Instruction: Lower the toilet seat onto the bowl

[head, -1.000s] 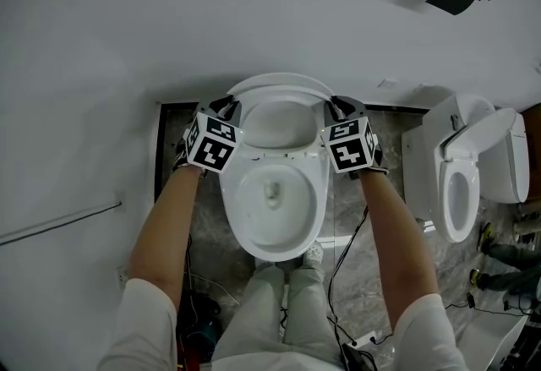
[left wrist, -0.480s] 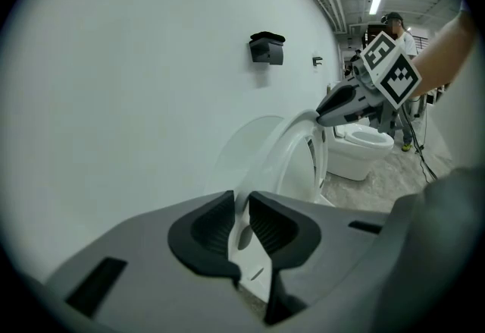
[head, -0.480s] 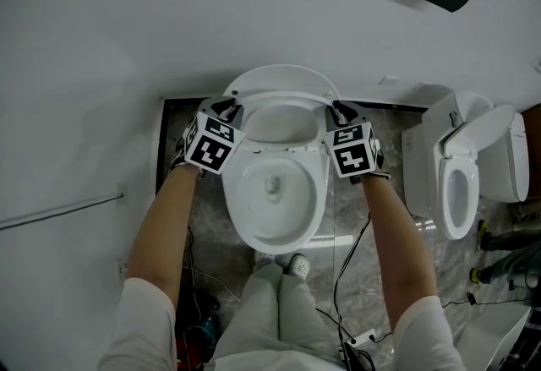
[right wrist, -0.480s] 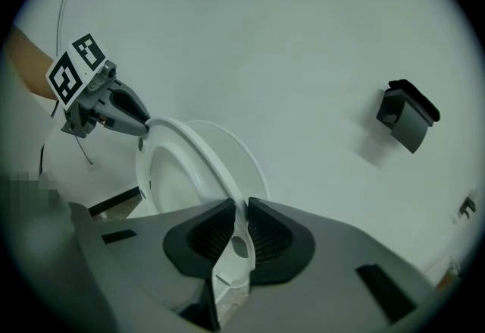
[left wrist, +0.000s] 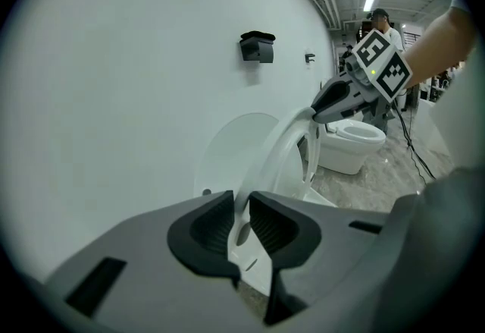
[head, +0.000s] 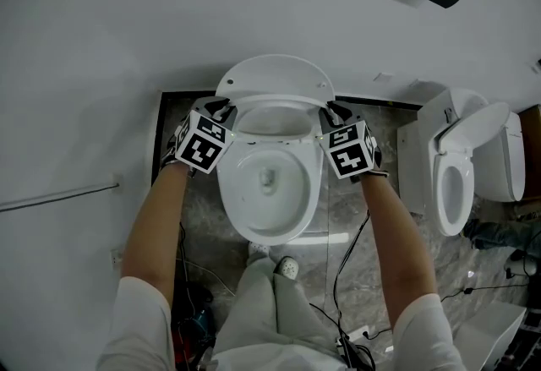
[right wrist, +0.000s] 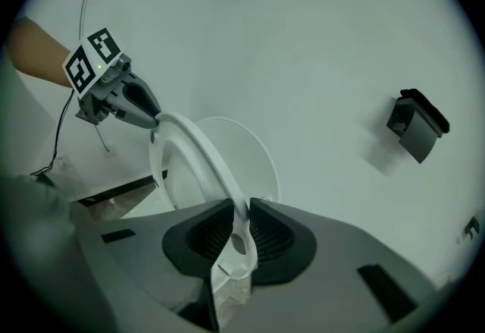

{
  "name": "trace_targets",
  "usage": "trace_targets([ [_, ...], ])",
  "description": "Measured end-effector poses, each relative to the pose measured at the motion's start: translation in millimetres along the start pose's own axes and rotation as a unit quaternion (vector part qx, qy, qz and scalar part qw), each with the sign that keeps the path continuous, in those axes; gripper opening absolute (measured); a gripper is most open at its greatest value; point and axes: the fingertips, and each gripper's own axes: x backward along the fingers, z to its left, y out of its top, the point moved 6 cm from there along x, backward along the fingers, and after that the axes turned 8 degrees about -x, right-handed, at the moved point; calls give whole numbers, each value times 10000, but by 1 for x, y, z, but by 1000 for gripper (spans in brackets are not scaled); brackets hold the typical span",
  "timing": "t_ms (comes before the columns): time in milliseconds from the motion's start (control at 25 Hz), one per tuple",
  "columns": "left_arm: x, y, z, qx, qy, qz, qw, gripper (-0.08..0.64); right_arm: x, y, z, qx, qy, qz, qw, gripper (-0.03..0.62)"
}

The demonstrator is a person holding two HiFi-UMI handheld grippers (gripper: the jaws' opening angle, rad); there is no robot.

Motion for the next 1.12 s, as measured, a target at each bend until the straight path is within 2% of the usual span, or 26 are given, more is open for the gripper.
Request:
trace_targets([
  [240,12,-6,-16,-132,39,59,9999,67,10,-11,7,267,242,53,9993,91],
  [520,24,-12,-31,-362,146,135,9991,67,24,-21,15,324,649,42,9974,92],
  [840,36,-21,-50,-943,34,293,9951,71,40,-38,28,440,953,53,9945,95],
  [1120,47,-33,-69,-915,-96,303,9953,81,55,-57,42,385,1174,-84,9923,101],
])
